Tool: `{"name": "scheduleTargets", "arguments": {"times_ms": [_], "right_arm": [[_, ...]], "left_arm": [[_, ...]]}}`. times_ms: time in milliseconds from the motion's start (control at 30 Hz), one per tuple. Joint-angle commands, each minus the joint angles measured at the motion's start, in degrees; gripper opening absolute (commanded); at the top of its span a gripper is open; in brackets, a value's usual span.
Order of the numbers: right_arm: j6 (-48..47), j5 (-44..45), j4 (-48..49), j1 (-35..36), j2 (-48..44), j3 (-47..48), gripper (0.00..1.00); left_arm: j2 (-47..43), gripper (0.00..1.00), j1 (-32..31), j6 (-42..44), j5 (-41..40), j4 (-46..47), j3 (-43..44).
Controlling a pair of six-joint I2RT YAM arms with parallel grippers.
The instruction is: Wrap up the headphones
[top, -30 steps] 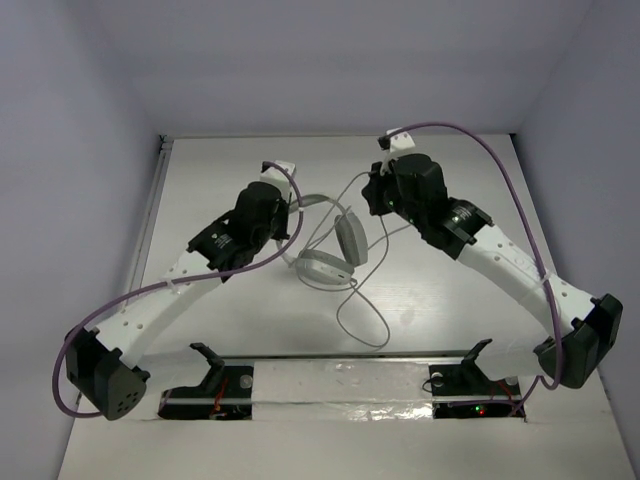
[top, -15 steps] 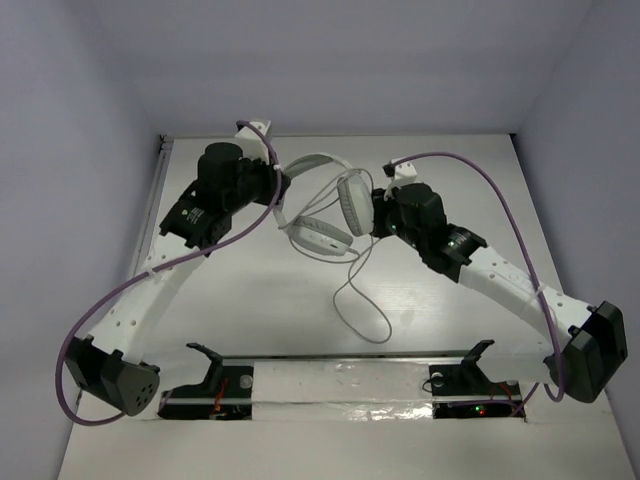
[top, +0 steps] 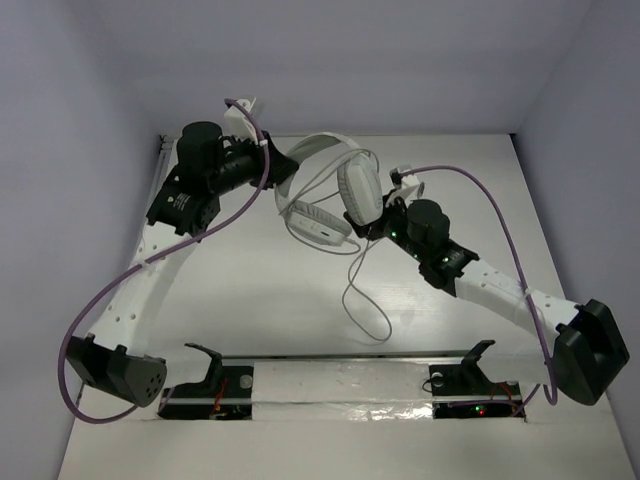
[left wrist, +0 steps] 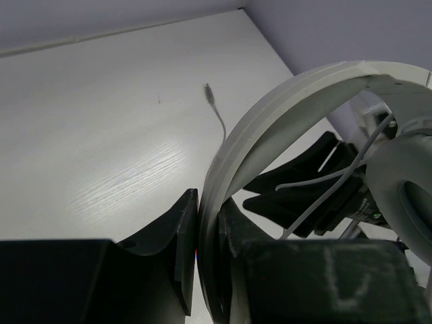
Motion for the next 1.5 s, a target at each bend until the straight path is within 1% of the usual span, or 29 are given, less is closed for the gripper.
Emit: {"name": "scheduleTargets", "arguments": {"times_ms": [0,67,133,267,333,400,467,567,667,767,800,833,900,933,1000,1033,1067,1100,1167,1200,1233,1267,1300,1333,1367,1400,1433,1467], "right_arm": [[2.2,-4.1,11.5,-0.5,1.2,-2.4,0.42],[3.2,-5.6,13.5,-0.5,2.2,-4.1,0.42],[5.2,-9.9,17.9,-0.5,3.6,-5.7,0.41],[8.5,-14.3,22.8,-0.5,6.9,-8.0,0.4],[9.8,-14.7,25.5,-0.5,7.5,-9.7,0.39],[11.0,-15.4,28.0,0.1,7.7,-11.0,0.39],[11.4,-16.2,28.3,0.7,9.2,-11.5,0.36],[11.8,-17.7,29.5,3.1,11.5,-11.6,0.33],[12.7,-16.0,30.9,7.3,13.7,-12.6,0.32],[12.7,-11.5,27.7,12.1,14.7,-12.4,0.32],[12.7,-10.9,27.1,13.2,14.7,-12.2,0.32],[12.8,-10.5,26.4,14.4,15.1,-12.0,0.31],[12.7,-8.7,22.3,17.9,15.0,-10.9,0.26],[12.6,-8.3,21.0,19.2,14.6,-10.5,0.18],[12.6,-8.1,18.0,22.7,13.5,-9.9,0.13],[12.7,-8.4,17.4,23.7,13.1,-9.5,0.08],[12.9,-8.7,17.6,25.3,11.9,-9.6,0.06],[14.0,-10.5,18.9,25.3,11.5,-9.8,0.05],[14.6,-12.8,18.5,26.9,10.6,-8.9,0.04],[14.1,-14.1,15.1,28.5,10.0,-6.3,0.03],[13.3,-14.7,12.4,29.5,9.9,-6.3,0.03],[12.4,-15.1,9.5,30.7,9.7,-2.7,0.03],[10.9,-15.7,4.2,31.8,8.9,-0.8,0.02],[10.3,-16.1,1.9,33.4,8.4,1.0,0.01],[9.7,-16.4,-0.2,34.0,7.5,4.2,0.01],[8.9,-16.6,-4.6,34.0,6.5,5.8,0.0],[8.2,-16.5,-7.4,34.0,4.4,7.5,0.0],[7.2,-16.4,-10.5,34.0,3.8,9.5,0.0]], "left_arm": [[-0.8,0.0,0.8,-4.8,4.6,4.7,5.7],[-0.6,0.0,2.0,-6.6,4.9,5.6,6.3],[-0.4,0.0,2.9,-8.4,5.1,6.4,7.5],[-0.4,0.0,4.3,-13.6,2.5,10.2,8.5],[-0.4,0.0,4.8,-16.3,0.0,11.4,8.8],[0.0,0.0,6.3,-18.0,-0.7,13.6,8.6],[0.7,0.0,7.2,-20.8,-0.4,16.0,8.3],[1.2,0.0,7.9,-25.2,-1.8,20.3,6.8],[1.3,0.0,9.2,-29.4,-4.4,23.9,4.8],[1.1,0.0,11.2,-33.5,-9.2,26.7,2.1],[1.0,0.0,11.2,-33.9,-9.2,26.9,2.0],[1.0,0.0,11.2,-34.0,-13.4,26.7,1.6],[0.3,0.0,11.2,-35.3,-16.9,27.6,-0.3],[0.0,0.0,11.2,-35.4,-21.9,27.8,-1.0],[-1.1,0.0,11.2,-34.7,-27.8,28.4,-3.1],[-1.2,0.0,11.2,-34.0,-31.7,28.5,-3.7],[-1.2,0.0,11.2,-33.3,-33.5,28.6,-3.8],[-1.2,0.0,11.2,-32.7,-34.7,28.7,-4.8],[-1.3,0.0,11.2,-32.5,-37.7,29.4,-6.3],[-1.4,0.0,10.7,-31.3,-41.2,29.4,-7.5],[-1.4,0.0,10.7,-31.3,-42.8,29.4,-8.1],[-1.3,0.0,10.7,-29.8,-44.2,29.5,-8.7],[-0.9,0.0,10.1,-28.7,-45.7,29.4,-9.4],[-0.5,0.0,10.1,-27.7,-48.0,29.2,-9.7],[0.2,0.0,9.4,-25.2,-48.8,29.1,-10.1],[0.7,0.0,8.7,-23.7,-50.2,29.1,-10.8],[1.1,0.0,6.8,-22.1,-54.2,28.7,-11.2],[1.6,0.0,6.1,-20.9,-55.8,28.4,-11.6]]}}
